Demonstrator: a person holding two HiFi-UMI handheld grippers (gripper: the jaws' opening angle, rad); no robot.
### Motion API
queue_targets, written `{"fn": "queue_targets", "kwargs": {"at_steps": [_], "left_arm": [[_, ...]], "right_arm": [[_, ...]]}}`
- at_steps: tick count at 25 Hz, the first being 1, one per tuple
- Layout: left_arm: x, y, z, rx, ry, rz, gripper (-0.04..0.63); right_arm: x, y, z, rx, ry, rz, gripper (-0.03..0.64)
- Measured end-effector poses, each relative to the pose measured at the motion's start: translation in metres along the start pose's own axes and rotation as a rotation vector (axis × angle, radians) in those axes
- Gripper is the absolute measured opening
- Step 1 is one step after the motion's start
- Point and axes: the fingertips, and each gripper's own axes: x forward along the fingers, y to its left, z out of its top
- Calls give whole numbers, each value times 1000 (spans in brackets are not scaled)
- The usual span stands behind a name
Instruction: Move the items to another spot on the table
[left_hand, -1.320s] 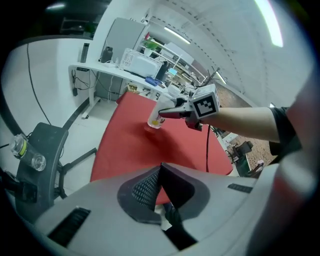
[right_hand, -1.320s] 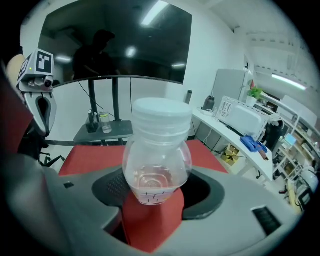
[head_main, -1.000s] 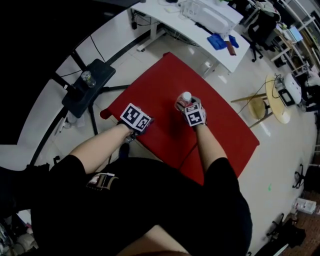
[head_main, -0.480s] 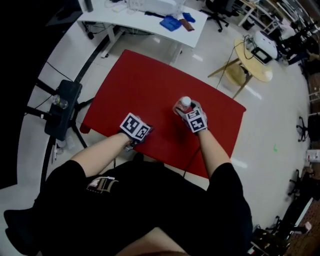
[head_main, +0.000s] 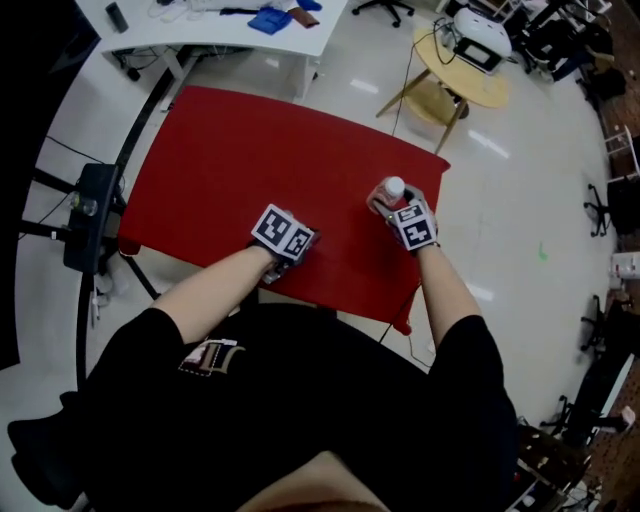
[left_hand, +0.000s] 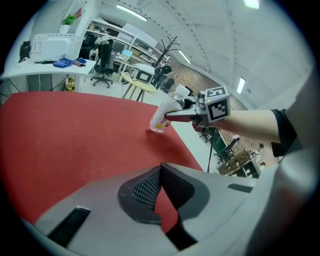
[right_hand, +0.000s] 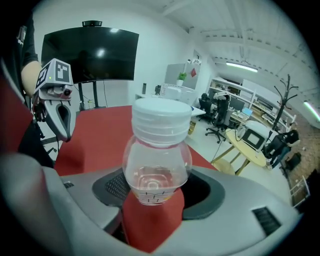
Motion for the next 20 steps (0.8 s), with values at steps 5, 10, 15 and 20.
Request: {"fn": "queue_targets", "kwargs": {"at_steps": [5,10,15,20], "left_arm": [[68,-76,23,-4,-9,-23,-9],[104,-110,28,-3,10,-20,-9],[119,-116,20,-15,38,-8,-9],[122,-114,19,-11,56,-4,-9]], "right_arm": [[-43,-51,-80,-30,47,8,301],[-51,-60,-131,-10,54,54,301],[-51,-57,-155,55,-12,44,307],[-45,-59,-159,139,-56,10,321]]}}
